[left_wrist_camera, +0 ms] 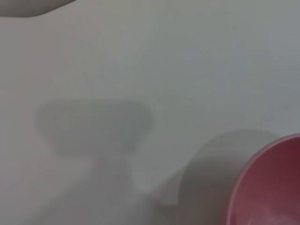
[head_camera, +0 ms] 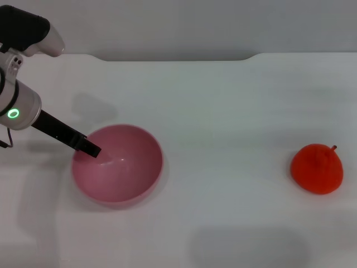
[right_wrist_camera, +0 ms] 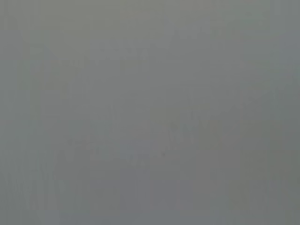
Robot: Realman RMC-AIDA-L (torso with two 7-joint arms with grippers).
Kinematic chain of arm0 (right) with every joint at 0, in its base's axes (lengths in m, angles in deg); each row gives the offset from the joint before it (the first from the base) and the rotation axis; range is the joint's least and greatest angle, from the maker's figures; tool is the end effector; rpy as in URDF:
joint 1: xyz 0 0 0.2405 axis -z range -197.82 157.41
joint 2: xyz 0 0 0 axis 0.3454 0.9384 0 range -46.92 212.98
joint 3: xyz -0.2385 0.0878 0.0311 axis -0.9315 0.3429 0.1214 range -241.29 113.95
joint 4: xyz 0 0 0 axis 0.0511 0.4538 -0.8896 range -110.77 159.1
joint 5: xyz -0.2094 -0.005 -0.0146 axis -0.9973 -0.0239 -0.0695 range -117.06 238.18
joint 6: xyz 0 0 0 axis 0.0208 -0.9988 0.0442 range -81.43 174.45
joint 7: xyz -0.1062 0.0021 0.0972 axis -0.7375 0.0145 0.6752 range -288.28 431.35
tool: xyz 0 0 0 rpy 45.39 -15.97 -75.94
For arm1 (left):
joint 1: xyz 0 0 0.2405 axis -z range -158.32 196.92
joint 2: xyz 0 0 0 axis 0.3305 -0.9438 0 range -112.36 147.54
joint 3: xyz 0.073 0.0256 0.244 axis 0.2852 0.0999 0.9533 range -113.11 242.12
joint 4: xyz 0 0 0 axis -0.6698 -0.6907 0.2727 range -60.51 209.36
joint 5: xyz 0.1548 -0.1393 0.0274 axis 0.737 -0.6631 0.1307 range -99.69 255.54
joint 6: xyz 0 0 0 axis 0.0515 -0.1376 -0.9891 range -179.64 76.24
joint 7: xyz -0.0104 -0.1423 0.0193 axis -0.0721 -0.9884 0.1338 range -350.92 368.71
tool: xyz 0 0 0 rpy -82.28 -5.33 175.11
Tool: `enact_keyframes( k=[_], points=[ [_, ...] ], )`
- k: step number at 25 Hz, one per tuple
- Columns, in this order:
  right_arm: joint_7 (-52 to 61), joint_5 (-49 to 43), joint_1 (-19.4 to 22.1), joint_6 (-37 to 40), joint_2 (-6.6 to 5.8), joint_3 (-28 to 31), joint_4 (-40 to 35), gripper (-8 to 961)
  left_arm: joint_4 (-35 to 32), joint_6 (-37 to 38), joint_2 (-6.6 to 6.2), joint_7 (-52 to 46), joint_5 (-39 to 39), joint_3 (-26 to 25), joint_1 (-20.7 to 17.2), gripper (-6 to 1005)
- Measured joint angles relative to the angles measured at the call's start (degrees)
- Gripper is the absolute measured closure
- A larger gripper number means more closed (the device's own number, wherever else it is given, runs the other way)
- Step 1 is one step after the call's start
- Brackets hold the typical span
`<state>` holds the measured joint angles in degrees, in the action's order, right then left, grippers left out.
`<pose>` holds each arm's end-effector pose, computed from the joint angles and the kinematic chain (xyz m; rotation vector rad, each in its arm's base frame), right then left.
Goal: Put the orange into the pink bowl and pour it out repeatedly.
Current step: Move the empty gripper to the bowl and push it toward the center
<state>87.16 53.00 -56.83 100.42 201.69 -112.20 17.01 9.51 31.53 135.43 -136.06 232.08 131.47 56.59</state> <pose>0.3366 0.4040 0.0620 -1.2001 0.7344 0.7433 -0.2313 0.3816 0.0231 -2.4003 -1.1343 0.4502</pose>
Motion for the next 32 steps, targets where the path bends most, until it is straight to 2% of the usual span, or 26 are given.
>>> enact_keyframes(
  k=[10,15,20,22,28,31,32],
  points=[
    [-0.2,0.0,0.2,0.2,-0.10,0.2,-0.8,428,0.5,-0.1,-0.11,-2.1,0.2,0.0,0.2,268],
    [-0.2,0.0,0.6,0.3,-0.19,0.5,-1.0,428,0.6,0.4,-0.07,-2.1,0.4,1.6,0.5,270],
    [-0.3,0.1,1.2,0.3,-0.20,0.6,-1.5,429,0.7,0.7,-0.06,-2.2,0.4,2.5,0.8,477],
    [-0.3,0.2,1.3,0.4,-0.20,0.6,-1.6,429,0.7,0.7,-0.06,-2.3,0.3,2.5,0.9,708],
    [-0.1,0.2,1.5,0.4,-0.19,0.3,-1.9,429,0.7,0.8,0.01,-2.3,0.2,2.7,0.9,909],
    [2.7,0.0,1.7,0.4,-0.19,-0.7,-2.6,429,0.7,0.7,0.01,-2.3,0.2,2.7,1.0,931],
    [8.9,-2.0,2.4,0.3,-0.39,-3.2,-4.0,429,0.7,0.7,0.01,-2.3,0.1,2.7,1.0,938]
  ],
)
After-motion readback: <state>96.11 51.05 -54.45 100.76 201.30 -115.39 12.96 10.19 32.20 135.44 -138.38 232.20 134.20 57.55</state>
